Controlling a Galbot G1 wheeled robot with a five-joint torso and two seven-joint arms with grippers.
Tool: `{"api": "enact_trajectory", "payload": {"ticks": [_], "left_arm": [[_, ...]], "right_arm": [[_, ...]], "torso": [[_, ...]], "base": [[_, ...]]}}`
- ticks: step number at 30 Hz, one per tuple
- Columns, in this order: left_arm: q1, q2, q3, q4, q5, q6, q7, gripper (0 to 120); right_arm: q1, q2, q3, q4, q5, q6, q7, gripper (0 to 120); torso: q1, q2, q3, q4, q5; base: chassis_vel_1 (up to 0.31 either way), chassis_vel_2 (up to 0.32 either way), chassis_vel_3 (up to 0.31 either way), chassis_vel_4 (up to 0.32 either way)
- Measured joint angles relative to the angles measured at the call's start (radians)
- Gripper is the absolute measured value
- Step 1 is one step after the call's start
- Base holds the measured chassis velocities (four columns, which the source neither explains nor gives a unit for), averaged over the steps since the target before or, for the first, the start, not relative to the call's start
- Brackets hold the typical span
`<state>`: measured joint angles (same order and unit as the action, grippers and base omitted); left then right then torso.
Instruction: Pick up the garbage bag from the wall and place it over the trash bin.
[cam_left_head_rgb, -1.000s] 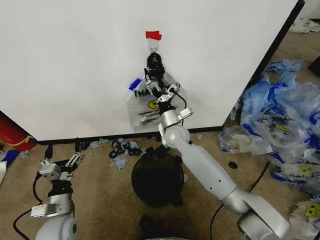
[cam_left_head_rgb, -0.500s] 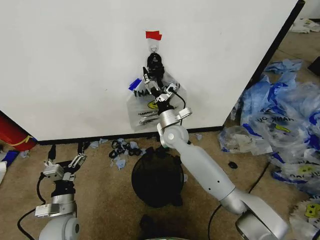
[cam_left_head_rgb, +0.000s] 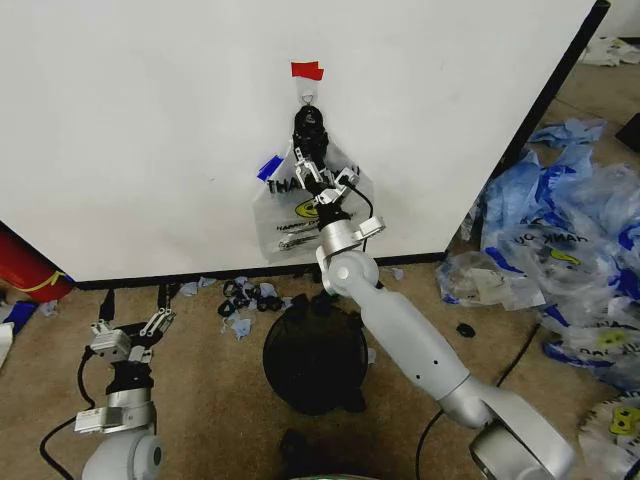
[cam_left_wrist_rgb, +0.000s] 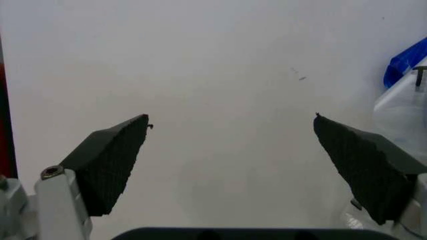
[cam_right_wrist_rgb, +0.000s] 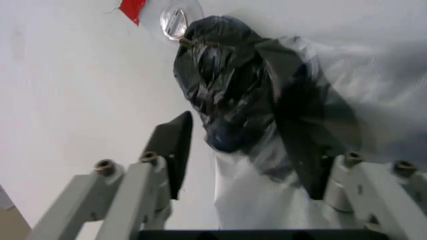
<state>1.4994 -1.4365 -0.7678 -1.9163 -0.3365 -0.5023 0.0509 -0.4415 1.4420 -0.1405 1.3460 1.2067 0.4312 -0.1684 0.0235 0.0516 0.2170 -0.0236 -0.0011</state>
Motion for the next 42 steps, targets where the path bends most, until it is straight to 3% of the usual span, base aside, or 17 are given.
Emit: {"api": "enact_trajectory", "payload": {"ticks": [5,16,24,42], "left_arm": [[0.007,-0.011,-0.001,0.0,0.006,-0.009,0.0,98],[0.002,-0.02,0.002,0.005,0.014,-0.011,0.0,98],[-0.007,-0.026,0.009,0.017,0.023,-0.016,0.0,98],[-0.02,-0.03,0.016,0.036,0.029,-0.023,-0.001,98]], "right_arm": [[0.004,0.006,0.005,-0.008,0.0,0.002,-0.006,23],[-0.008,0.0,0.006,0.0,-0.001,0.004,-0.008,19],[-0.009,-0.004,0.009,-0.005,-0.002,0.007,-0.009,0],[-0.052,-0.029,-0.006,0.038,-0.007,0.016,-0.011,0]], "torso": [[0.0,0.0,0.0,0.0,0.0],[0.0,0.0,0.0,0.0,0.0],[0.0,0.0,0.0,0.0,0.0],[0.0,0.0,0.0,0.0,0.0]], "base": [[0.0,0.0,0.0,0.0],[0.0,0.0,0.0,0.0],[0.0,0.0,0.0,0.0],[0.0,0.0,0.0,0.0]]}}
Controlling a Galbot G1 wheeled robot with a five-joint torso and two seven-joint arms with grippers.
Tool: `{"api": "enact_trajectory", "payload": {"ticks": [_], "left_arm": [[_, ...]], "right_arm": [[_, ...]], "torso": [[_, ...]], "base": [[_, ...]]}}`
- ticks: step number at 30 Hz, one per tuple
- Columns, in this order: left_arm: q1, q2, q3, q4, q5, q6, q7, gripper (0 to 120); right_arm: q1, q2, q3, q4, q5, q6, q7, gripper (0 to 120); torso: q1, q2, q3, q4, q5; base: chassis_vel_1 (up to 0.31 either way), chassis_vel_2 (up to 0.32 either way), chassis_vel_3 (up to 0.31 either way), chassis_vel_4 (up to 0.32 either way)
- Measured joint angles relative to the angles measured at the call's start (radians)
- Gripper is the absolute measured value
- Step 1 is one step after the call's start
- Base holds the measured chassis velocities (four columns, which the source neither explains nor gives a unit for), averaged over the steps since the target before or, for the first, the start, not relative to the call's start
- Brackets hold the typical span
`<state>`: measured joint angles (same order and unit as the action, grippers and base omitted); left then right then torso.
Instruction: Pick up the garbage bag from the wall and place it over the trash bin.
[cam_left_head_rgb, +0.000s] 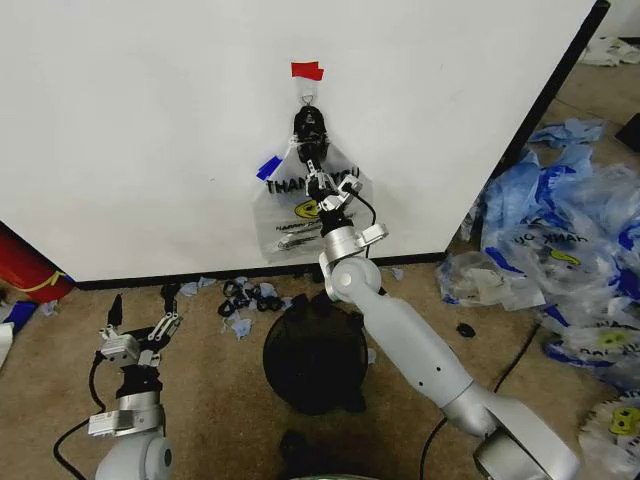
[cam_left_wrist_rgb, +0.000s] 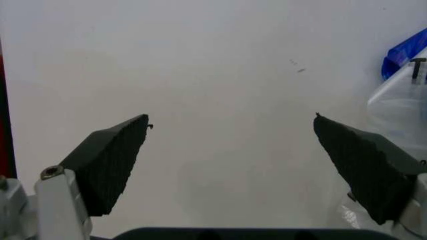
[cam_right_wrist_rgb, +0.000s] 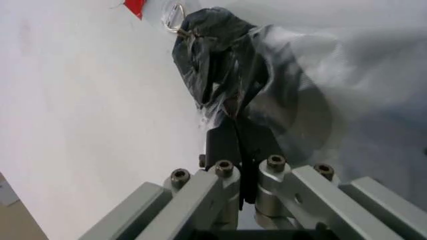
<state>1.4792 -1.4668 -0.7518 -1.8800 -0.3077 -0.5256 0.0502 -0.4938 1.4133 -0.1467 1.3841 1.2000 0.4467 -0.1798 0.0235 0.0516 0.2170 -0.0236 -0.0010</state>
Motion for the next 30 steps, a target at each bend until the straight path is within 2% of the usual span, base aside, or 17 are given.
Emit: {"api": "enact_trajectory", "payload": {"ticks": [11,18,30], "left_arm": [[-0.005,-0.011,0.007,0.017,0.009,-0.01,0.0,97],[-0.008,-0.01,0.011,0.019,0.011,-0.009,0.0,98],[-0.015,0.0,0.019,0.03,0.017,-0.005,0.0,98]], "right_arm": [[-0.045,-0.056,-0.017,0.049,-0.001,0.021,-0.015,0],[-0.078,-0.119,-0.035,0.104,-0.014,0.033,-0.019,0],[-0.165,-0.203,-0.042,0.249,-0.054,0.039,-0.001,0]], "torso": [[0.0,0.0,0.0,0.0001,0.0001],[0.0,0.0,0.0,0.0001,0.0],[0.0,0.0,0.0,0.0,0.0001]], "base": [[0.0,0.0,0.0,0.0],[0.0,0.0,0.0,0.0],[0.0,0.0,0.0,0.0]]}}
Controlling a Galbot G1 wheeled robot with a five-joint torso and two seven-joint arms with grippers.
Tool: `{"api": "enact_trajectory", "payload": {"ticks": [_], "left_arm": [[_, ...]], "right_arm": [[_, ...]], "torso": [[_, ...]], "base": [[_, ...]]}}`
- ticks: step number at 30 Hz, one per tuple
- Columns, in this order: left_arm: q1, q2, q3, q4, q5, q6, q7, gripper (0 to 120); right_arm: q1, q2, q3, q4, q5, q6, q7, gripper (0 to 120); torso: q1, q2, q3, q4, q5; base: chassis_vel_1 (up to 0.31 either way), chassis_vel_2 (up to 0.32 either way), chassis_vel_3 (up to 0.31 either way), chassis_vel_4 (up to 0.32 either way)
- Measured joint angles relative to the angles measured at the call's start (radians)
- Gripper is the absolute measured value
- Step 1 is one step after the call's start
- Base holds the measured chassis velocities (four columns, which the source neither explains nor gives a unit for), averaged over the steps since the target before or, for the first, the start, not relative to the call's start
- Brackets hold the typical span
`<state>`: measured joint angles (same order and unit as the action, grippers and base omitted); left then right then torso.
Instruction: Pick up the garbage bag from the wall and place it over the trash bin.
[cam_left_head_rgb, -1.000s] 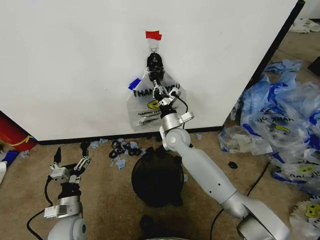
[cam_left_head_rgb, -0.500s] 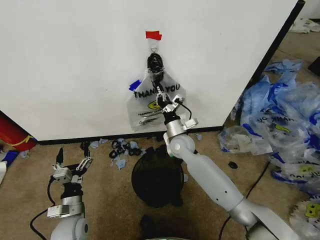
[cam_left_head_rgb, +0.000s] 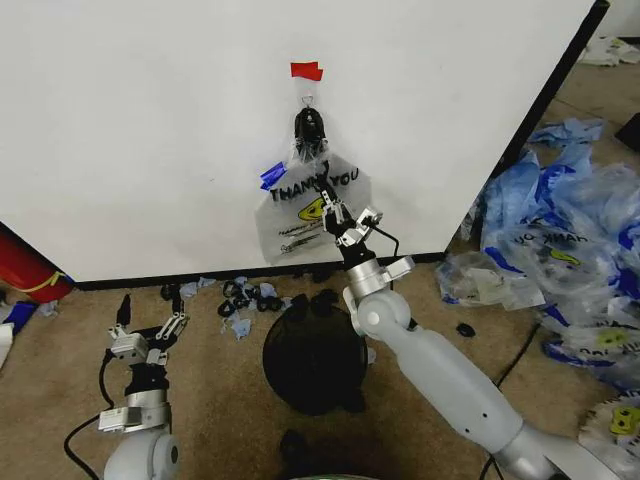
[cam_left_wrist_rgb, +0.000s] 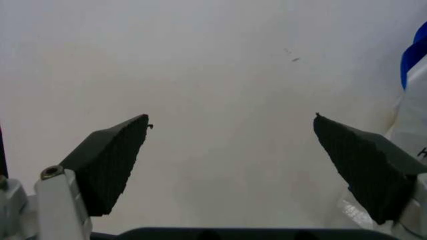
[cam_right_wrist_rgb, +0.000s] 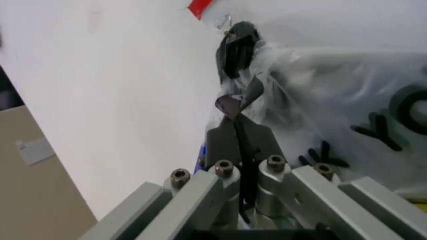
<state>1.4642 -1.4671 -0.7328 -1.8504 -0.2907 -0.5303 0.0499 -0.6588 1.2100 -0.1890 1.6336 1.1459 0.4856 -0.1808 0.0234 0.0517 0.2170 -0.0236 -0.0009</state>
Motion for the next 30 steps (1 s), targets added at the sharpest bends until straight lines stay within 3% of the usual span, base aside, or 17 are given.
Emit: {"api": "enact_trajectory", "payload": {"ticks": [30], "left_arm": [[0.009,0.019,0.007,-0.01,-0.007,-0.005,0.003,97]], "right_arm": [[-0.262,-0.167,0.003,0.251,-0.112,0.025,0.065,0]], "torso": [[0.0,0.0,0.0,0.0,-0.0001]], "base": [[0.0,0.0,0.0,0.0]]}}
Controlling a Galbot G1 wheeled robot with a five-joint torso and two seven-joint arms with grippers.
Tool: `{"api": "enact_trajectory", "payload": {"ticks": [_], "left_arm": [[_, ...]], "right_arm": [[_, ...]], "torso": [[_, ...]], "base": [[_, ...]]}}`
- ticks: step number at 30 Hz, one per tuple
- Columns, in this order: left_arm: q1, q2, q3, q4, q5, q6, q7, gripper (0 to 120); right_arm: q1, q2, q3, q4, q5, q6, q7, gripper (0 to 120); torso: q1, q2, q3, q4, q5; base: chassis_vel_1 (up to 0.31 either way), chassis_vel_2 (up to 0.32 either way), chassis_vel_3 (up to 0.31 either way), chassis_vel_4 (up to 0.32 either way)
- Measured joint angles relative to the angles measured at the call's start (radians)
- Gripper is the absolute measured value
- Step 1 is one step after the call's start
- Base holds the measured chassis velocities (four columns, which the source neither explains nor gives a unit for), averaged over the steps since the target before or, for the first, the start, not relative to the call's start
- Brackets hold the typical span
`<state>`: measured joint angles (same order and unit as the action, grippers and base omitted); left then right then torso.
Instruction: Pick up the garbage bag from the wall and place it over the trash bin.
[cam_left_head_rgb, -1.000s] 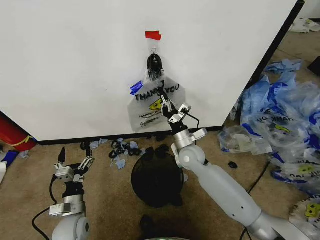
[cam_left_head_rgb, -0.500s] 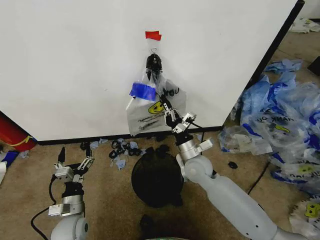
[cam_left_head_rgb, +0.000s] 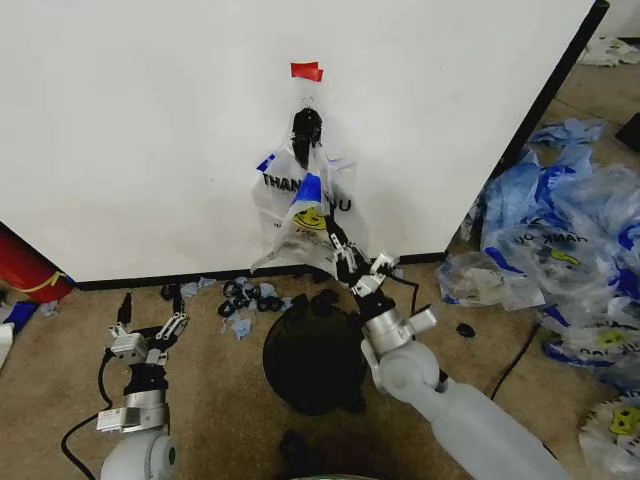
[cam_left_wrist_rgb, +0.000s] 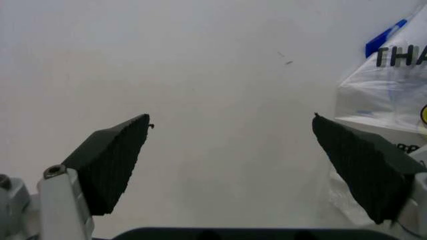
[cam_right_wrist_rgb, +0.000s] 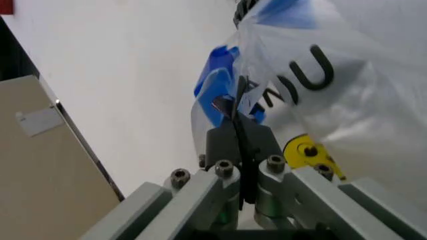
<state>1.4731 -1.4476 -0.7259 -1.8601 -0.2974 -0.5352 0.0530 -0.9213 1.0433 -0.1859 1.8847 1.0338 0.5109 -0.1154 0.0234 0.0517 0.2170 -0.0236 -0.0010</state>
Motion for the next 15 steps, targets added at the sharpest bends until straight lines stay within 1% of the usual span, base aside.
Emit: {"api": "enact_trajectory", "payload": {"ticks": [15], "left_arm": [[0.008,0.004,0.001,0.0,-0.001,-0.016,0.004,97]], "right_arm": [[-0.091,-0.037,0.009,0.053,-0.054,0.023,-0.001,0]], "torso": [[0.0,0.0,0.0,0.0,0.0]], "base": [[0.0,0.0,0.0,0.0]]}}
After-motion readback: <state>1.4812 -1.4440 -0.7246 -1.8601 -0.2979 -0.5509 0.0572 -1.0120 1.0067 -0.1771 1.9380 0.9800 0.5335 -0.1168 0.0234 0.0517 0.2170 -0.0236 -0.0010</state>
